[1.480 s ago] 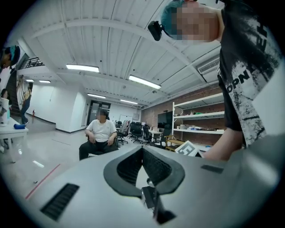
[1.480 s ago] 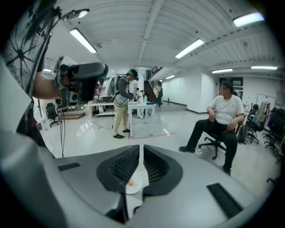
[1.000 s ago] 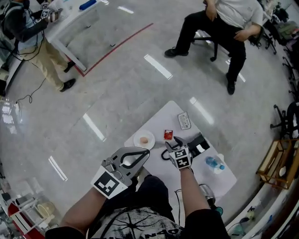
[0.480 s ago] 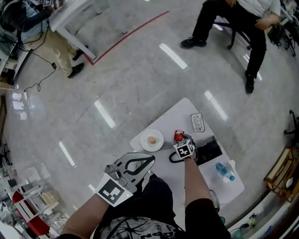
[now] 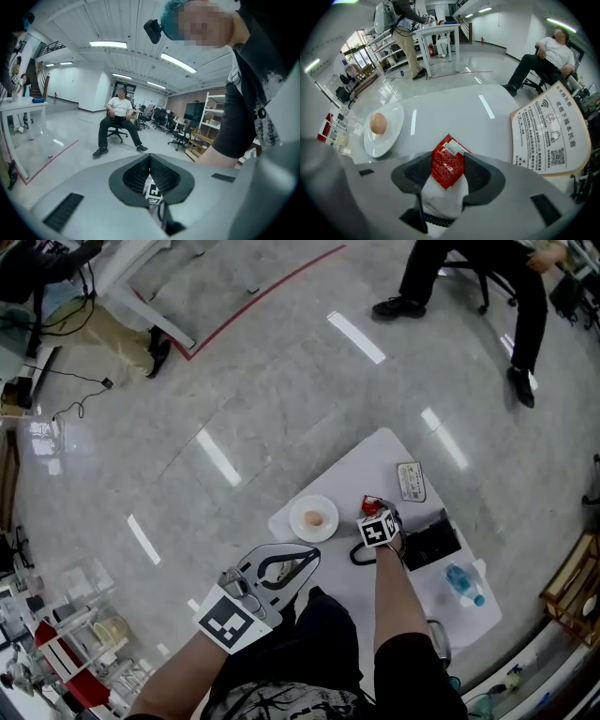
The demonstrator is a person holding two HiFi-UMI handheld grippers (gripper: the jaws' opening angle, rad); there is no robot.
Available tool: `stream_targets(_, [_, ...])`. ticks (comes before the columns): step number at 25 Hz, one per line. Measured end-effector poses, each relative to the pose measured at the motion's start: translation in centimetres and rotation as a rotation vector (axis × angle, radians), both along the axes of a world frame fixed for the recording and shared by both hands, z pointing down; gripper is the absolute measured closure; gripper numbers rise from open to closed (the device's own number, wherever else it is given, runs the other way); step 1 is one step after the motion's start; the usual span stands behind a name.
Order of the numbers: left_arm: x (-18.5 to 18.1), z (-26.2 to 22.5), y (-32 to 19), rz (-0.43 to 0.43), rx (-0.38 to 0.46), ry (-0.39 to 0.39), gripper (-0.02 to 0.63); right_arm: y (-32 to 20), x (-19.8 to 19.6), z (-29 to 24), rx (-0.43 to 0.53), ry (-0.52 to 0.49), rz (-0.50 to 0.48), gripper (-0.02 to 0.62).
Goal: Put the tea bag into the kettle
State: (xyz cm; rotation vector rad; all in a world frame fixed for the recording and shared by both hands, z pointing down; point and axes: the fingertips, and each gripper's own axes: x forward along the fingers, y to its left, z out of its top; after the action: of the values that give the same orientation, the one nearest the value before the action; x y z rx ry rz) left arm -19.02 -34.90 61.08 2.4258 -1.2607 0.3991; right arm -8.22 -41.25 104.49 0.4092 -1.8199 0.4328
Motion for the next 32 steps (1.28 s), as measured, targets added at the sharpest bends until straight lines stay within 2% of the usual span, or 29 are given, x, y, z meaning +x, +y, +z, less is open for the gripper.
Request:
stream_targets(6, [-0.2,0.4,0.9,0.002,-0.013,0.0,0.6,0.3,0.0,0.0,0.006,0.012,-0.011,0.388])
stream_targets(7, [-0.3,0.4,0.9,0.002,-0.012,-0.002,0.6,0.4,-0.1,0.0,0.005,0.014,-0.022,0.403])
stream_targets(11, [-0.3,0.8,1.1,0.007,-0.015,-0.004,0.6,0.9,-0.5,0.4,0.024,0.043,-0.077,0.547])
stream_targets(14, [-0.2,0.7,1.3,0.001,-0.007,0.005,0.6,0.9,-0.4,0.3,0.015,0.028,-0.065,0.552])
stream_targets(19, [-0.3,0.7,1.5,-0.008,-0.011,0.005,0.6,0.6,-0.3,0.0,0.059,0.042,-0.122,0.568])
stream_targets(21, [-0.4,0.6,1.7,-0.012,-0.012,0.005,0.6,0.9,-0.5,-0.3,0.046,0.022,-0.114,0.447])
stream_targets(25, [-0.6,0.8,1.9,-0.018,-0.018,-0.001,0.6,1.2,-1.0,0.0,0.026,0.015,-0.127,0.288])
stream_targets(27, [-0.7,0.9,1.9,-0.017,-0.021,-0.005,0.6,1.1,-1.1,0.4,0.024,0.032,-0.148,0.249])
stream_targets(32, [-1.1,1.1,2.1,-0.022,-0.024,-0.01,0.6,0.2,-1.5,-0.1,0.063,0.033,-0.16,0.244])
